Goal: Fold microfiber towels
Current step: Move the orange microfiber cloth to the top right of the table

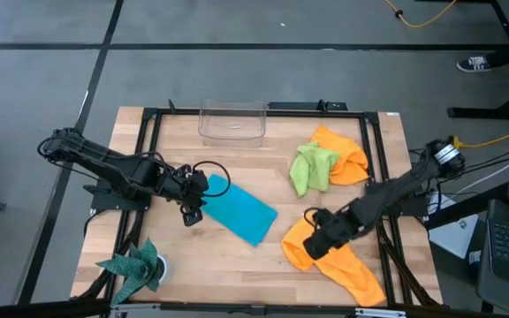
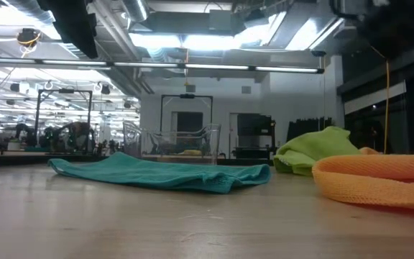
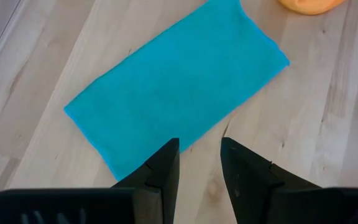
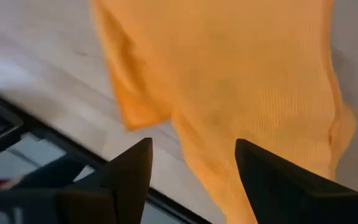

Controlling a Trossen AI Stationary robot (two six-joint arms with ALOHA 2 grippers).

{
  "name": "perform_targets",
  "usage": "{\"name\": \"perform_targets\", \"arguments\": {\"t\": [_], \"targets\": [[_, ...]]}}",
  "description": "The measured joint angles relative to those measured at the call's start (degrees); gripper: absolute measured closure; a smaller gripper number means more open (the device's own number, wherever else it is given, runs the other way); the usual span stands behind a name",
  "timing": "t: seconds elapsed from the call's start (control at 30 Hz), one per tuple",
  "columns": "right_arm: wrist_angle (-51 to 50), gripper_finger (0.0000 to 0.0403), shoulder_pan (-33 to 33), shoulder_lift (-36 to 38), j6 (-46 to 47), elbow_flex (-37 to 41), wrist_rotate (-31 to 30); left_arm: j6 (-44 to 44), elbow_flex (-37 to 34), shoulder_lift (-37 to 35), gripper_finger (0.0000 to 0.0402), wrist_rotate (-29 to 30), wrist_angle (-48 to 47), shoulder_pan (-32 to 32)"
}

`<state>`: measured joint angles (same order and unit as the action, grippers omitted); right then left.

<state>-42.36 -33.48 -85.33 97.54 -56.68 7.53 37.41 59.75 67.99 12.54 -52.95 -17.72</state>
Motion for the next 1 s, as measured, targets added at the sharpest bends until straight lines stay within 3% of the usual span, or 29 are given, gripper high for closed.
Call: {"name": "perform_targets", "arguments": {"t": [0.17, 0.3, 0.47, 0.63, 0.77, 1.0], "targets": [[4.29, 0.0171, -2.47, -6.46, 1.94, 0.02, 6.19, -0.04, 0.00, 0.00, 0.0291, 0.03, -0.02, 0.00], [4.14, 0.0171, -2.23, -11.35, 3.61, 0.02, 7.09, -0.04, 0.00, 0.00, 0.0291, 0.03, 0.04, 0.00], [4.46, 0.0171, 2.32, -16.03, 3.02, -0.03, 5.14, -0.04, 0.00, 0.00, 0.0291, 0.08, 0.14, 0.00], [1.65, 0.0171, 7.89, -19.23, -4.21, -0.52, 6.88, -0.04, 0.00, 0.02, 0.0291, 0.23, 0.33, 0.00], [-7.08, 0.0171, 13.86, -18.63, -13.74, -0.55, 0.95, -0.07, 0.00, 0.02, 0.0291, 0.25, 0.49, 0.00], [-17.69, 0.0171, 26.21, -14.88, -20.40, 0.32, -21.62, -0.07, 0.00, 0.02, 0.0291, 0.28, 1.08, 0.00]]}}
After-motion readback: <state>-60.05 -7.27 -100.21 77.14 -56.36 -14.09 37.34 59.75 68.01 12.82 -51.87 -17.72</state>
